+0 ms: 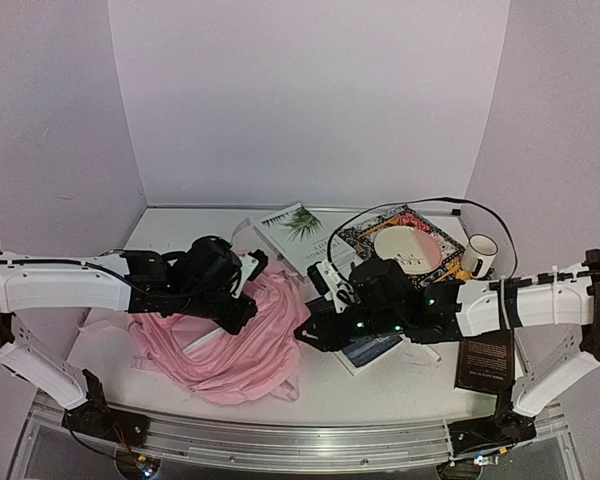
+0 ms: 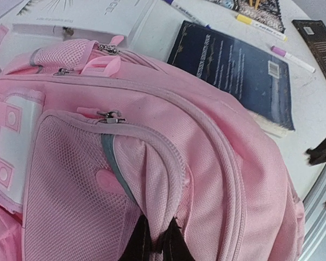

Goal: Pack the student bag
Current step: Pass from the right arm to the left, then grab the largest pocket of the student bag.

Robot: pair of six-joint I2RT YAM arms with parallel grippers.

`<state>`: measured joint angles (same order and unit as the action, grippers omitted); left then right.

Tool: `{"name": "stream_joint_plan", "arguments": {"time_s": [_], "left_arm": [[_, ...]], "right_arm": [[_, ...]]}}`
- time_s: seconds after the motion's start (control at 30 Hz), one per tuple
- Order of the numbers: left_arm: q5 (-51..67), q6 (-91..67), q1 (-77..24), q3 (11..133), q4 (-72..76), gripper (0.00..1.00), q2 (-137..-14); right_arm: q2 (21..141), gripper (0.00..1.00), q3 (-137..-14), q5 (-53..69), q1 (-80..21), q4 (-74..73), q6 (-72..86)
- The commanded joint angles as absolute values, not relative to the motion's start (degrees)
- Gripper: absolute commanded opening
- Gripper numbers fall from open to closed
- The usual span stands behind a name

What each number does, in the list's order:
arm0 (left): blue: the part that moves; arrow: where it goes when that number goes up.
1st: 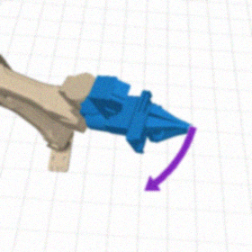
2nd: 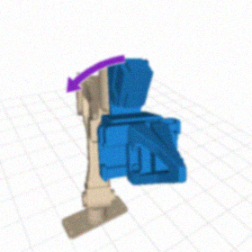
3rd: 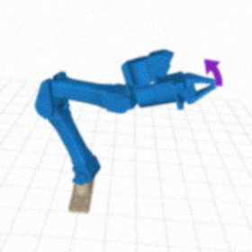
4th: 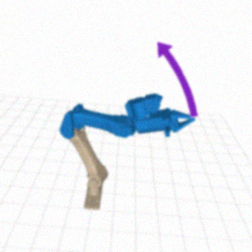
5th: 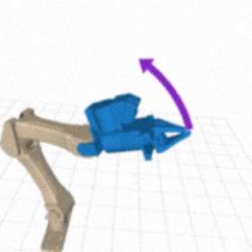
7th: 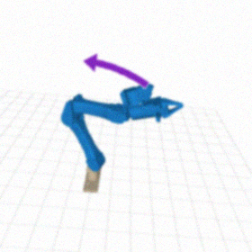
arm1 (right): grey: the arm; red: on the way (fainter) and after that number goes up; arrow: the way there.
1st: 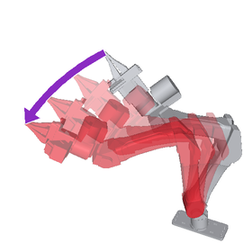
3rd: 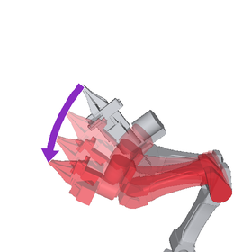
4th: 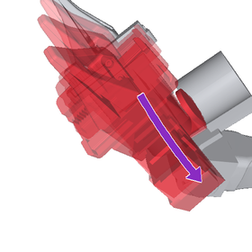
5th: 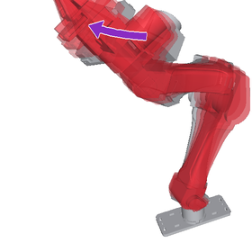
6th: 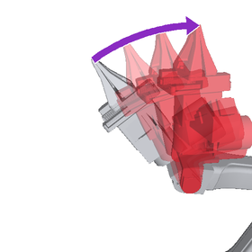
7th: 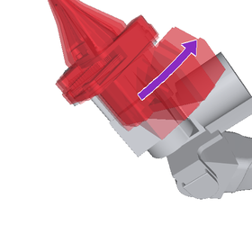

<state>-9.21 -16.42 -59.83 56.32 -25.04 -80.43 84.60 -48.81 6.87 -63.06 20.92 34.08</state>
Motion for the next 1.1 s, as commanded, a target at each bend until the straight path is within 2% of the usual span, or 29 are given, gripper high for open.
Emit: {"name": "stream_joint_plan", "arguments": {"time_s": [0.0,0.13,0.3,0.47,0.7,0.83,1.07], "left_arm": [[-11.0,-18.3,-58.3,49.9,-21.5,0.00,-75.2],[-9.5,-18.0,-58.3,47.0,-20.0,0.00,-73.4],[-6.7,-15.8,-58.3,46.2,-19.8,0.00,-73.0],[-2.9,-12.9,-58.3,46.5,-19.8,0.00,-73.1],[1.6,-6.8,-58.3,46.9,-19.8,0.00,-70.8],[2.3,-4.0,-58.3,47.8,-20.2,0.00,-69.9],[1.9,-1.6,-58.3,51.1,-24.3,0.00,-72.4]], "right_arm": [[79.9,0.39,-53.1,7.5,-60.3,15.1,23.6],[80.2,0.43,-53.4,12.9,-53.6,14.6,16.5],[85.4,0.60,-56.8,16.0,-51.0,14.5,3.1],[93.7,0.66,-62.3,19.9,-47.6,14.8,-4.8],[102.5,0.63,-68.0,22.9,-45.9,15.6,-16.3],[105.7,0.65,-69.5,23.4,-45.9,15.8,-24.1],[111.4,0.65,-73.4,22.5,-45.9,15.9,-29.7]]}}
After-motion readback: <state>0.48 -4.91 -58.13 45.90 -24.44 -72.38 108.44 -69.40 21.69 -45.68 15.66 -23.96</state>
